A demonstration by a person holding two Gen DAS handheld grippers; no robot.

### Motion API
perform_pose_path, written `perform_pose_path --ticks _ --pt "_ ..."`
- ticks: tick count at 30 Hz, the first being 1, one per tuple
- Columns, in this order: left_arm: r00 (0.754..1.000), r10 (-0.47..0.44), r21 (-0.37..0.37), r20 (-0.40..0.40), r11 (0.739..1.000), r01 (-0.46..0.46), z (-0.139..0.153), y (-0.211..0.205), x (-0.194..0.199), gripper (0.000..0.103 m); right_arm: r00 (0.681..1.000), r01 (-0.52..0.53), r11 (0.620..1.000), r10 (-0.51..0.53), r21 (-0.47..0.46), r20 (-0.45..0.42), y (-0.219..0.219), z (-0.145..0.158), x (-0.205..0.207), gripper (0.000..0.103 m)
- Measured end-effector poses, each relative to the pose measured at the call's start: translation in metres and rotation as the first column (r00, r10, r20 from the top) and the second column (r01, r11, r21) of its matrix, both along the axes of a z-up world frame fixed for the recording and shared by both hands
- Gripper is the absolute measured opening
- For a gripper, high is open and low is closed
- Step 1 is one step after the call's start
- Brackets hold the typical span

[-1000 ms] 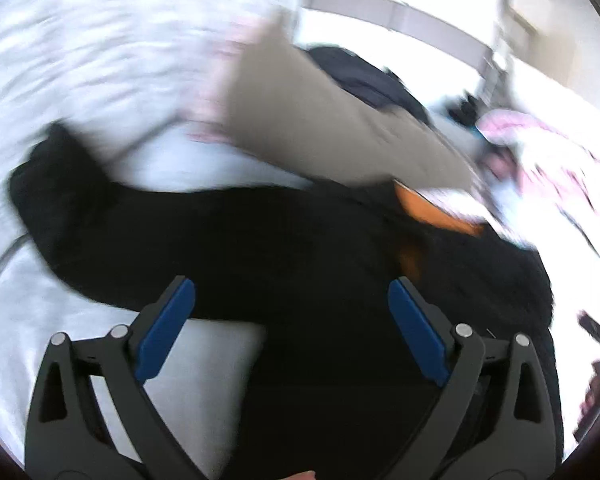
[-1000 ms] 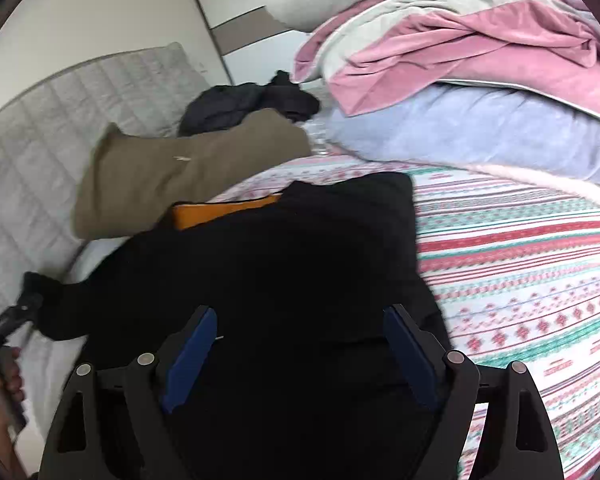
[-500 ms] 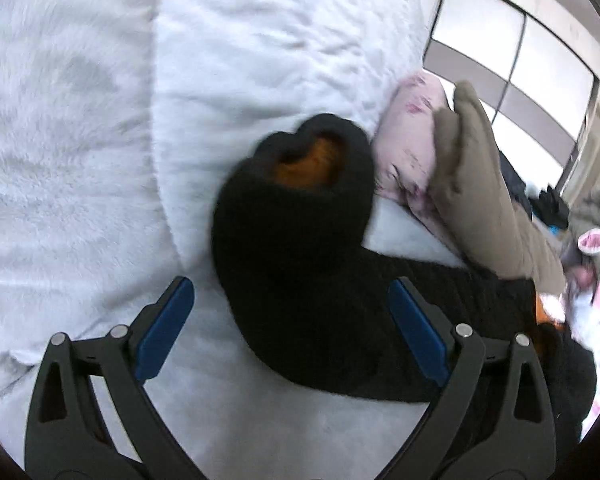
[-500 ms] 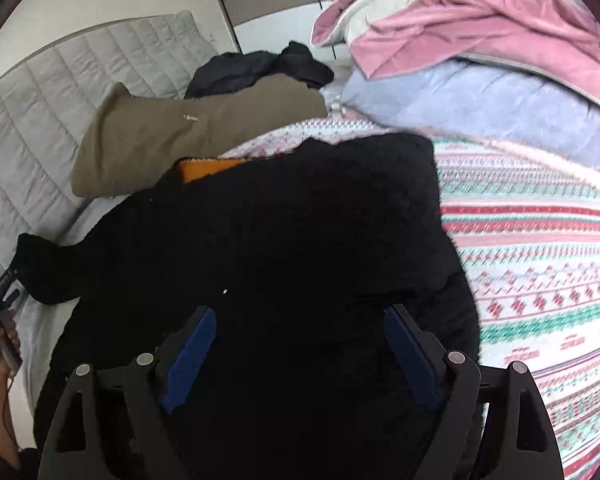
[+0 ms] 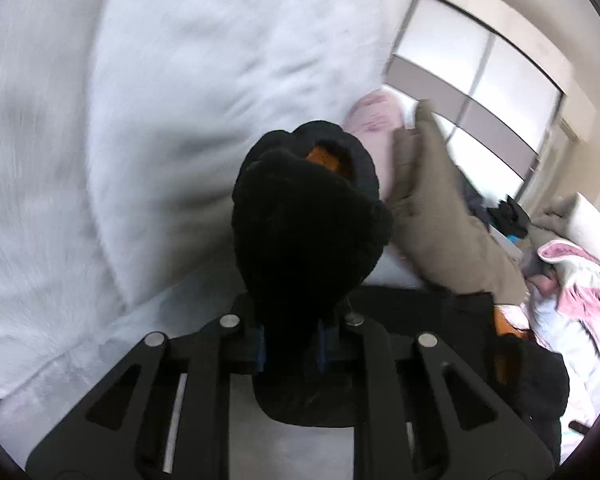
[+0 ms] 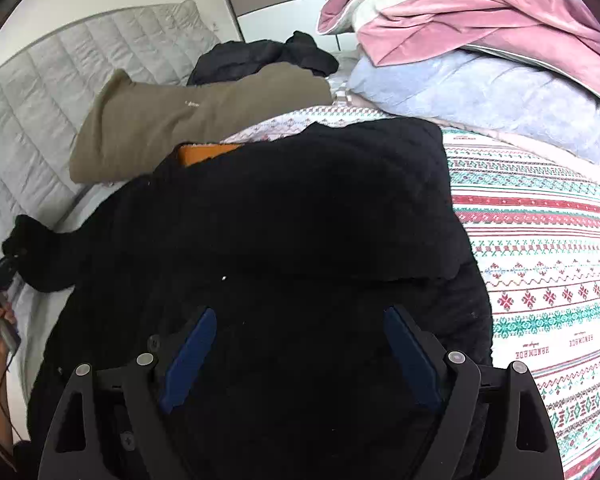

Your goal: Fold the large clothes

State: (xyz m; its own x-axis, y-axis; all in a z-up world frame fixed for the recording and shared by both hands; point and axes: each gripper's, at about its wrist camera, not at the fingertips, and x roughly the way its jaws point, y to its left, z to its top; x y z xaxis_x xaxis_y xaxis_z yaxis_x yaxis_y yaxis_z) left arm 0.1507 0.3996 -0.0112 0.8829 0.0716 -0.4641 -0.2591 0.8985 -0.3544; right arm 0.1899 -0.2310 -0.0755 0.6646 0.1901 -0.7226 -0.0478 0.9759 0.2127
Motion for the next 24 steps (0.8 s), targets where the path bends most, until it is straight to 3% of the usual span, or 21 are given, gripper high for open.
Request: perform_pose_path --ticks 6,13,19,24 --pt "0.979 -0.182 0.054 0.088 0.983 0.178 0.069 -0.094 0.002 0.019 0.999 0.028 0.998 -0.029 0.05 0.018 -0.021 0.006 0.001 0.088" --pt "0.894 -0.432 0.046 0.117 0.902 0.43 0.117 -0.235 0.048 0.019 0.997 0.067 0.994 -0.07 0.09 0.036 -0.046 0.013 -0.003 0.088" --pt "0.813 -0.576 0.041 0.083 0.818 0.574 0.109 -0.35 0.079 0.018 0.992 0.107 0.985 -0.115 0.135 0.054 -0.071 0.017 -0.006 0.088" --pt "0.736 -0.677 0.008 0.009 0.736 0.677 0.072 -0.425 0.091 0.019 0.987 0.138 0.975 -0.15 0.173 0.055 -0.089 0.016 -0.004 0.088"
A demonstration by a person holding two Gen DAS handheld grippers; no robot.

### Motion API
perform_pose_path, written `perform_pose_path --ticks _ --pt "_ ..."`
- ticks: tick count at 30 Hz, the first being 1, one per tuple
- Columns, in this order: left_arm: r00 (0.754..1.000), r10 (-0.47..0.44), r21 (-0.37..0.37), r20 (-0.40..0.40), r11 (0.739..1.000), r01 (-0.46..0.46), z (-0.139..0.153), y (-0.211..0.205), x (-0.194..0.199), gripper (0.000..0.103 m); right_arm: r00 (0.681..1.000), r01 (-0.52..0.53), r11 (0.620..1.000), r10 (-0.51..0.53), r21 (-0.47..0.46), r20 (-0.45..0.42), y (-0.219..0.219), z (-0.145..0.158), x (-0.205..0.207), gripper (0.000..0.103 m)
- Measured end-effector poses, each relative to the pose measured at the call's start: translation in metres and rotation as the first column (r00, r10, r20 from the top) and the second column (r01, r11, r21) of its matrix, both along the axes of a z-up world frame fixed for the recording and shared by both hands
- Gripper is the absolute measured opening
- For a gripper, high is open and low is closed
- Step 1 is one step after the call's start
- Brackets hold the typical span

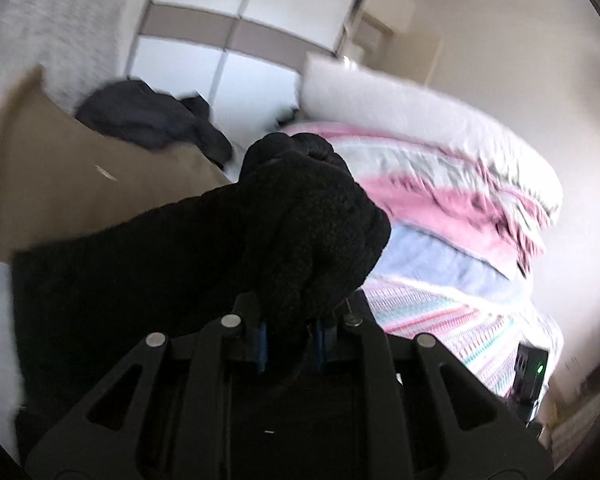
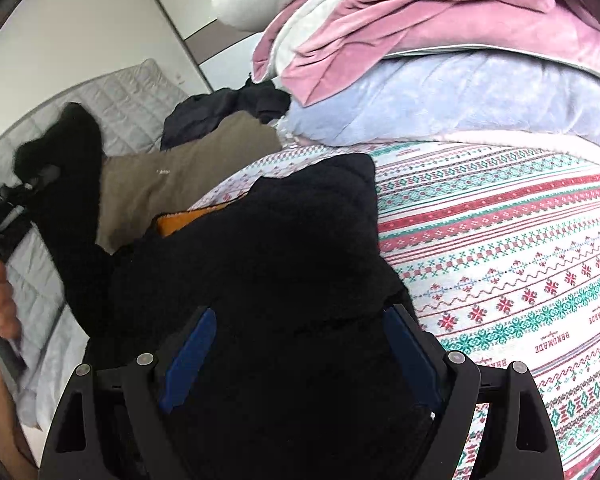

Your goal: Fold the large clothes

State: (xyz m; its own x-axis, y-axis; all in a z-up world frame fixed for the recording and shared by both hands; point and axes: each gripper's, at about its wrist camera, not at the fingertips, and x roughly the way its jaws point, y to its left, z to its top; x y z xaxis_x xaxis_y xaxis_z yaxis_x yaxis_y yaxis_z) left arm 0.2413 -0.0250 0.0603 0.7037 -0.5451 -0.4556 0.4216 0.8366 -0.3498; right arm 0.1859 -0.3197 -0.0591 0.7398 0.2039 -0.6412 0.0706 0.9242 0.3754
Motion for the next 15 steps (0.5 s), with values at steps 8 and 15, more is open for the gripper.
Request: perform_pose_path --ticks 8,15 --pt "0.944 -0.152 0.089 -0.293 0.979 0.185 -0.127 -0.061 0.019 0.035 0.999 0.033 0.994 -0.035 0.101 0.02 -0.018 -0.002 0.004 0.088" --pt "0.95 -0.256 0.094 -0.181 0.957 0.276 -0.103 -0.014 -0.036 0.077 0.998 -0.064 0.975 0.058 0.214 0.032 -0.009 -0.003 0.014 0.088"
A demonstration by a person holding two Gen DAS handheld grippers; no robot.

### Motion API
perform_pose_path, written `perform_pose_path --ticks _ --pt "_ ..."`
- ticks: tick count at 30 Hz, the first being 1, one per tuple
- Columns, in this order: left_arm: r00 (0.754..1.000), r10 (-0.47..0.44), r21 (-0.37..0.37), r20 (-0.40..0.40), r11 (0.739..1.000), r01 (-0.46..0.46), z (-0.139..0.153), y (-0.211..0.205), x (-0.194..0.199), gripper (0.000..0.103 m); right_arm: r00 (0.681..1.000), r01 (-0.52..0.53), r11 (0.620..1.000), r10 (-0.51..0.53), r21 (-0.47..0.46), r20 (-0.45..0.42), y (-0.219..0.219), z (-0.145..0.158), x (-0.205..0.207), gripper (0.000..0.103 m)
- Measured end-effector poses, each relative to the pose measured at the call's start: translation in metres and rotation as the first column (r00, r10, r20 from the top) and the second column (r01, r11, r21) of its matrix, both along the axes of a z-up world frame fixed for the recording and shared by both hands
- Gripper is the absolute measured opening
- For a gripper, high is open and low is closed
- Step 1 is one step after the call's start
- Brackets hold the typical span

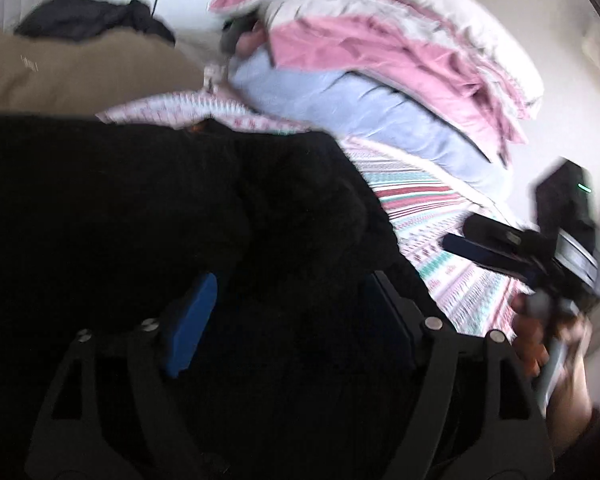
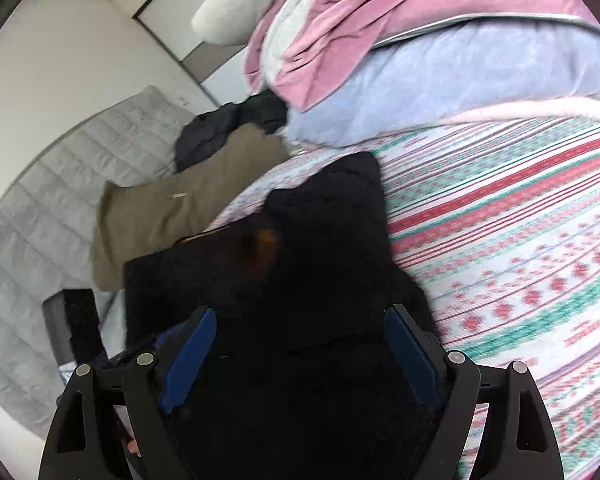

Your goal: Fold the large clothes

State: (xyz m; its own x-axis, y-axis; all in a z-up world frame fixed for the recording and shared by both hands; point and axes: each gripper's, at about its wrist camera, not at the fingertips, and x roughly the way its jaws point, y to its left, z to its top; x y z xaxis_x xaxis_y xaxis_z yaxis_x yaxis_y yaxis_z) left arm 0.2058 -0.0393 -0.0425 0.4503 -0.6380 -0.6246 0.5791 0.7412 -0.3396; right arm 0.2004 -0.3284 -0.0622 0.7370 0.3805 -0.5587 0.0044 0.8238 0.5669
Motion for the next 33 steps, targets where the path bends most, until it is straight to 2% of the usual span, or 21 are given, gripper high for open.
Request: perform_pose_path --ticks 2,4,6,8,11,13,14,15,17,19,21,22,23,24,26,27,28,30,33 --pt "0.998 0.025 0.03 0.054 0.999 -0.027 0.013 0.03 -0.007 0.078 0.999 -0.049 0.998 0.049 0.043 0.012 0.012 0.0 0.011 0.088" --pt "0.989 0.118 0.06 0.088 0.99 -0.124 0.019 0.068 -0.002 0.078 0.998 -0.067 0.997 0.067 0.041 0.008 0.025 -0.002 0.026 0.087" --pt "0.968 0.239 0.082 0.079 0.966 -0.245 0.016 0.108 0.011 0.079 0.997 -0.075 0.997 0.075 0.017 0.002 0.038 -0.006 0.04 0.086" --pt "0.93 0.367 0.081 0.024 0.926 -0.368 0.006 0.151 0.029 0.079 0.997 -0.08 0.996 0.079 -0.034 -0.024 0.054 -0.012 0.061 0.079" --pt "0.888 0.457 0.063 -0.047 0.889 -0.453 -0.014 0.194 0.047 0.079 0.996 -0.049 0.998 0.045 -0.044 -0.082 0.065 -0.025 0.088 0.06" --pt "0.864 0.49 0.061 -0.118 0.872 -0.486 -0.03 0.21 0.055 0.077 0.994 -0.012 0.999 0.007 -0.044 -0.105 0.071 -0.031 0.1 0.034" --pt "0.85 0.507 0.045 -0.141 0.861 -0.506 -0.036 0.217 0.057 0.061 0.995 -0.015 0.999 0.011 -0.038 -0.103 0.076 -0.03 0.104 0.029" --pt "0.831 0.54 0.056 -0.133 0.841 -0.537 -0.038 0.223 0.057 0.041 0.996 -0.02 0.999 0.016 -0.039 -0.092 0.082 -0.026 0.107 0.025" --pt "0.809 0.579 0.043 -0.102 0.815 -0.578 -0.032 0.23 0.054 0.037 0.997 -0.071 0.996 0.069 -0.055 -0.037 0.105 -0.009 0.11 0.023" --pt "0.756 0.653 0.09 -0.042 0.756 -0.648 -0.025 0.232 0.051 0.035 0.991 -0.128 0.989 0.13 -0.078 0.025 0.128 0.01 0.109 0.023" --pt "0.71 0.702 0.134 0.052 0.7 -0.702 -0.014 0.237 0.046 0.035 0.982 -0.161 0.981 0.17 -0.11 0.078 0.143 0.02 0.105 0.023" --pt "0.7 0.711 0.14 0.071 0.687 -0.713 -0.01 0.239 0.043 0.035 0.978 -0.172 0.975 0.187 -0.144 0.096 0.15 0.022 0.103 0.023" --pt "0.698 0.712 0.122 0.075 0.688 -0.716 -0.005 0.245 0.039 0.035 0.978 -0.167 0.972 0.185 -0.167 0.095 0.15 0.019 0.102 0.023" --pt "0.707 0.703 0.084 0.075 0.702 -0.707 0.003 0.247 0.034 0.035 0.983 -0.151 0.97 0.168 -0.192 0.08 0.149 0.014 0.103 0.023" --pt "0.742 0.663 0.035 0.095 0.743 -0.668 0.016 0.241 0.028 0.035 0.996 -0.092 0.959 0.092 -0.269 -0.011 0.144 -0.012 0.112 0.023" --pt "0.76 0.641 0.02 0.106 0.763 -0.647 0.02 0.234 0.03 0.035 0.996 -0.08 0.952 0.063 -0.294 -0.067 0.14 -0.028 0.116 0.026" --pt "0.788 0.605 0.001 0.115 0.793 -0.609 0.023 0.226 0.031 0.036 0.993 -0.074 0.951 0.044 -0.301 -0.107 0.135 -0.04 0.115 0.031" --pt "0.829 0.547 0.001 0.118 0.834 -0.551 0.022 0.208 0.038 0.038 0.993 -0.061 0.961 0.031 -0.269 -0.113 0.13 -0.044 0.11 0.036" --pt "0.844 0.522 0.037 0.126 0.847 -0.53 0.008 0.193 0.053 0.038 0.999 -0.032 0.958 0.019 -0.286 -0.048 0.13 -0.026 0.099 0.039"
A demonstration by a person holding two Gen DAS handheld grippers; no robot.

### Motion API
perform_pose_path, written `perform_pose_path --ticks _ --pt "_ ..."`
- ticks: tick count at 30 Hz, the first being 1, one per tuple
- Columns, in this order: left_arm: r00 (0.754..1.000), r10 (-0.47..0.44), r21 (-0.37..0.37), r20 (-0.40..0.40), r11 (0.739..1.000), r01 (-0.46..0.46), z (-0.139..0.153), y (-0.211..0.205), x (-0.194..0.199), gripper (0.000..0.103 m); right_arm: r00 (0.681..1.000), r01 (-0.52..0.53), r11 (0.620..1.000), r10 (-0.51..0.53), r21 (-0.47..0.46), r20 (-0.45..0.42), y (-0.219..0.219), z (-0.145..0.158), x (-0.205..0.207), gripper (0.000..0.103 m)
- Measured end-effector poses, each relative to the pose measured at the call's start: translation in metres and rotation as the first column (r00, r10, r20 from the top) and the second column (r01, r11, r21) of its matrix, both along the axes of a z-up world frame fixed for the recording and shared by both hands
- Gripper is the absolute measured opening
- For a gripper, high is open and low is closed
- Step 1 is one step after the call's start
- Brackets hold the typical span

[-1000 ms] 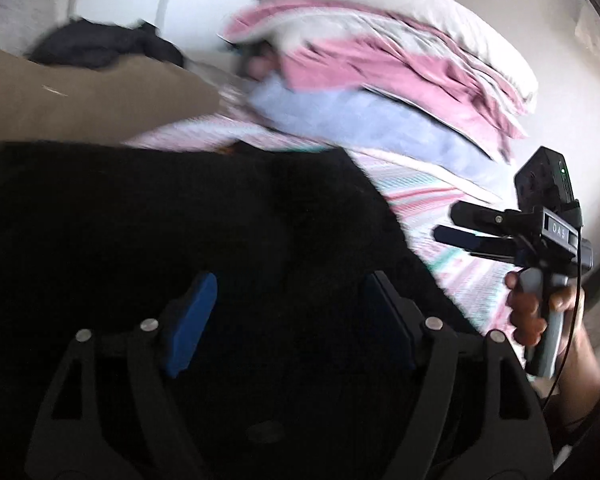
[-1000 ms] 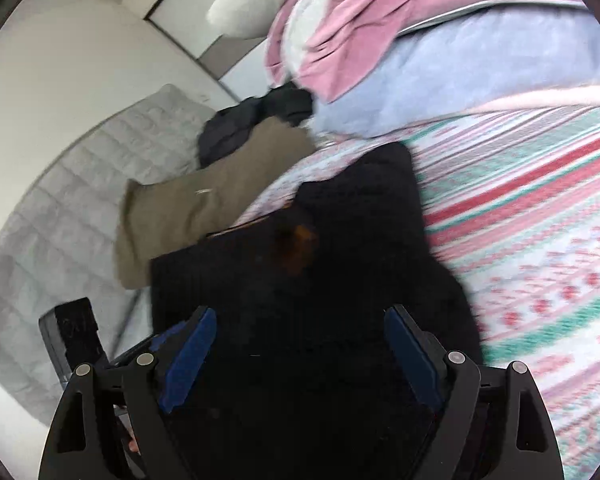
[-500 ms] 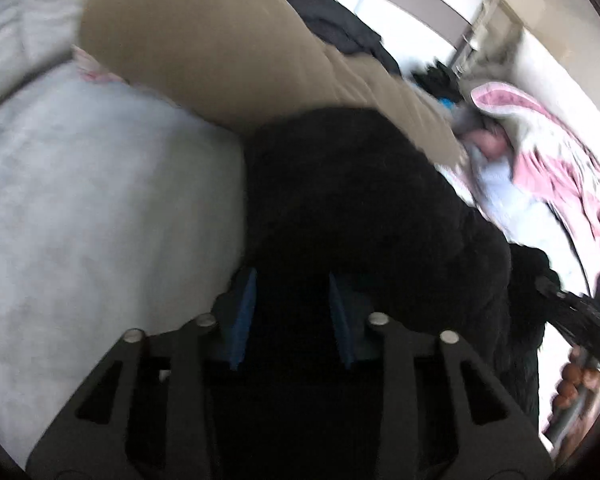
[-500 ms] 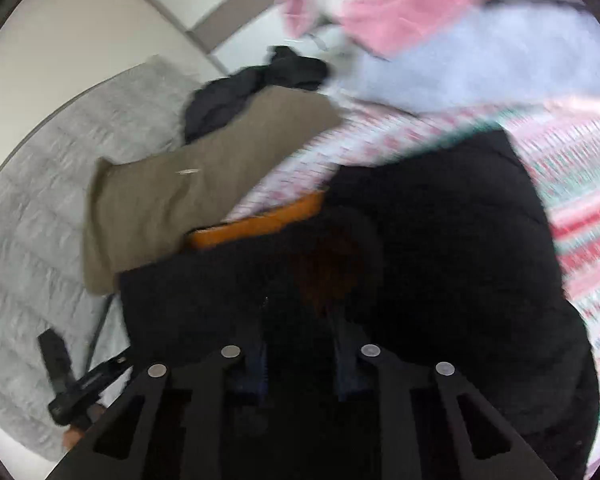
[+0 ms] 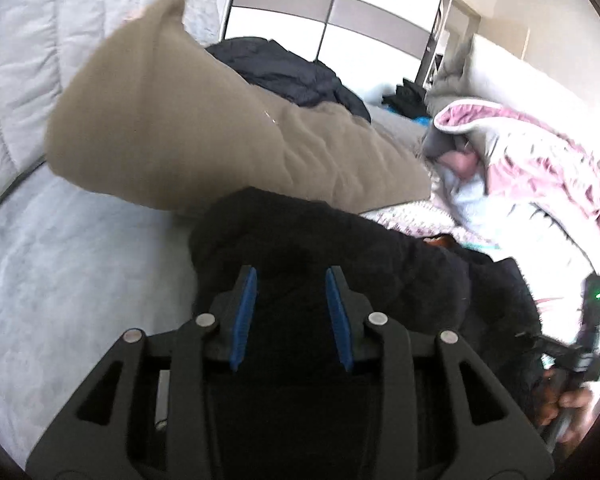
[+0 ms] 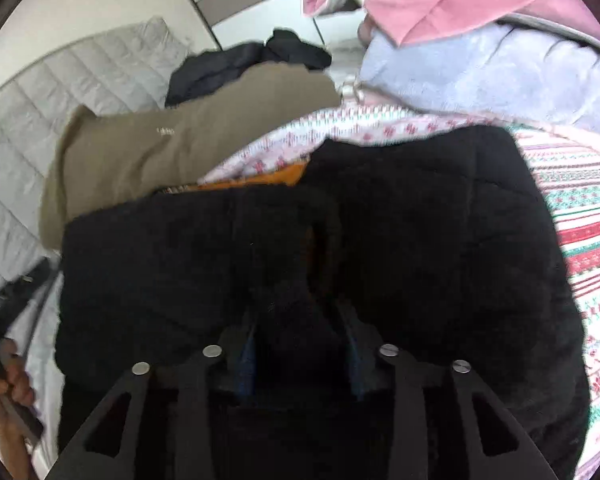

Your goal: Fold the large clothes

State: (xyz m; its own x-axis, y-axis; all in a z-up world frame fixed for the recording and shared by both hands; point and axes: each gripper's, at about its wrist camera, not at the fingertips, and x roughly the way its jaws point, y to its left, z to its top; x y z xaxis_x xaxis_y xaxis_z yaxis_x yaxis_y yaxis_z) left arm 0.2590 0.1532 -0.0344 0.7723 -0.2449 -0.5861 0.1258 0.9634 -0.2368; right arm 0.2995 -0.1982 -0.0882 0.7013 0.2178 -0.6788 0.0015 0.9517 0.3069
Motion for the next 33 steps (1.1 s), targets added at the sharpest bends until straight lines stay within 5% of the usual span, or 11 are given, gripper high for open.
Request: perform_pose_path --ticks 5,9,11,12,16,17,19,22,33 --pt "0.998 -0.023 0.076 0.061 0.997 0.018 -0.008 -0.005 0.022 0.041 0.978 -0.008 0.984 0.046 -0.181 0.205 0.025 0.041 -0.009 0.038" --pt "0.996 0.049 0.154 -0.075 0.987 -0.037 -0.049 0.008 0.055 0.041 0.993 -0.041 0.971 0.066 -0.236 0.098 0.039 0.014 0.025 0.024" --pt "0.994 0.035 0.126 -0.103 0.992 -0.022 -0.062 0.013 0.059 0.041 0.999 -0.043 0.953 0.044 -0.301 -0.003 0.04 -0.02 0.04 0.02" --pt "0.995 0.035 0.123 -0.098 0.992 -0.022 -0.059 0.013 0.059 0.041 0.998 -0.047 0.949 0.055 -0.312 0.016 0.041 -0.026 0.04 0.019" --pt "0.993 0.035 0.147 -0.113 0.989 -0.018 -0.04 0.009 0.049 0.047 0.997 -0.056 0.972 0.065 -0.229 0.031 0.032 -0.004 0.023 0.021" --pt "0.992 0.036 0.139 -0.118 0.99 -0.02 -0.034 0.01 0.042 0.058 0.997 -0.062 0.979 0.069 -0.196 0.028 0.025 0.003 0.015 0.022" --pt "0.991 0.034 0.099 -0.127 0.995 -0.022 -0.024 0.015 0.027 0.079 0.996 -0.073 0.987 0.078 -0.14 0.032 0.012 0.02 -0.003 0.038" --pt "0.992 0.008 0.017 -0.13 1.0 -0.006 -0.007 0.023 -0.003 0.084 0.996 -0.066 0.99 0.074 -0.123 0.057 -0.013 0.046 -0.038 0.066" --pt "0.986 -0.08 -0.092 -0.147 0.994 0.067 0.031 0.044 -0.13 0.1 0.992 -0.092 0.985 0.103 -0.15 0.069 -0.071 0.098 -0.187 0.08"
